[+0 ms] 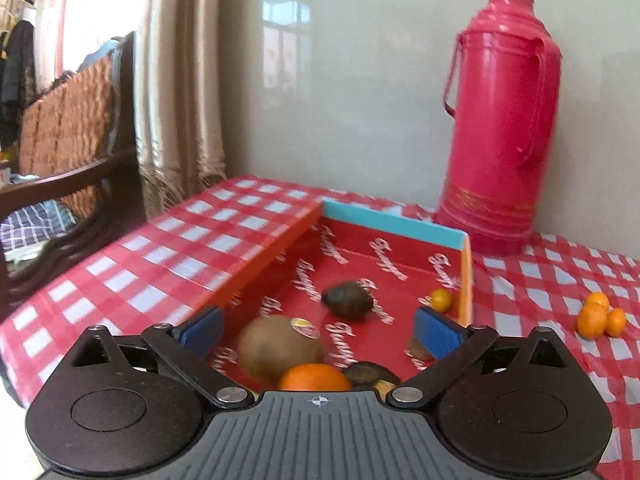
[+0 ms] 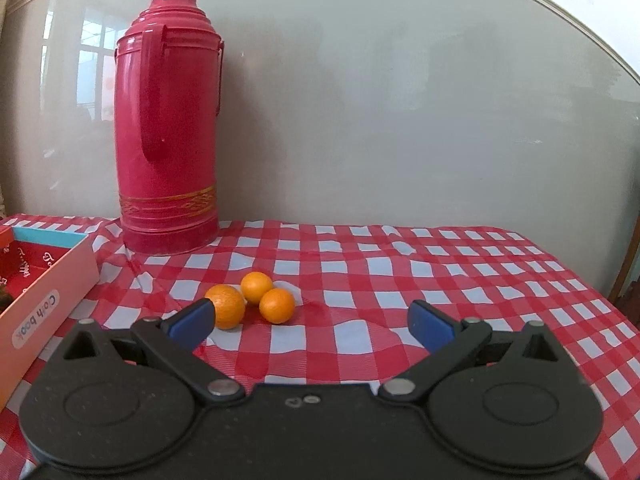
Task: Organize fruits
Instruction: 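Lower the dark fruit into the box and open the left tool, then move the right tool to the orange and close on it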
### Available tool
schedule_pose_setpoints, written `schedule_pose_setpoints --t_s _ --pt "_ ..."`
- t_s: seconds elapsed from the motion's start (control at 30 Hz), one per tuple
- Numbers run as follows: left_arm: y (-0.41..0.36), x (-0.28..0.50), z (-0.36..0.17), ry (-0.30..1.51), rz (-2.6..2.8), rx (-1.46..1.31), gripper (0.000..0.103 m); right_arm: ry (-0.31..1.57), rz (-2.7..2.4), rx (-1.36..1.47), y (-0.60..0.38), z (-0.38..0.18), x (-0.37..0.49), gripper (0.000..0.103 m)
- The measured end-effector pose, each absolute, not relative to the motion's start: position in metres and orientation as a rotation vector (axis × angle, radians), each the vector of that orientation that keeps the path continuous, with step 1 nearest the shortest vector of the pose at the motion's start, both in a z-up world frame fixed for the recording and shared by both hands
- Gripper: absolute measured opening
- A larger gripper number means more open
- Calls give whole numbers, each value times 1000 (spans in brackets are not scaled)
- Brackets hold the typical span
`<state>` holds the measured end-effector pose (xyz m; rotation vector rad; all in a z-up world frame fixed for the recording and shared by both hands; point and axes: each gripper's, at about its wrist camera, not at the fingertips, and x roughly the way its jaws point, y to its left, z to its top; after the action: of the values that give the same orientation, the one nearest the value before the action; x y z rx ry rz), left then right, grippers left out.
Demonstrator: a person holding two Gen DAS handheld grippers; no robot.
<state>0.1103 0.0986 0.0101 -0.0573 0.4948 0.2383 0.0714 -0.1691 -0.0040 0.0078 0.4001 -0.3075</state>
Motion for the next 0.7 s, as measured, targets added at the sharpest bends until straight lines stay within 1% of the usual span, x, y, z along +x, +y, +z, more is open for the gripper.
schedule_pose_setpoints --t_s 0.2,0.27,0.5,0.63,0.7 --pt "115 92 22 471 283 -48 101 403 -289 18 -169 -4 74 97" --pt "119 84 20 471 300 -34 103 401 -270 24 -168 -4 77 97" --pt "128 71 17 450 362 -9 103 414 -209 28 -160 -6 87 96" --pt "137 65 18 421 416 -24 103 431 -170 28 -155 -8 95 93" --pt "144 65 17 418 446 -33 103 438 -140 24 -153 -9 99 86"
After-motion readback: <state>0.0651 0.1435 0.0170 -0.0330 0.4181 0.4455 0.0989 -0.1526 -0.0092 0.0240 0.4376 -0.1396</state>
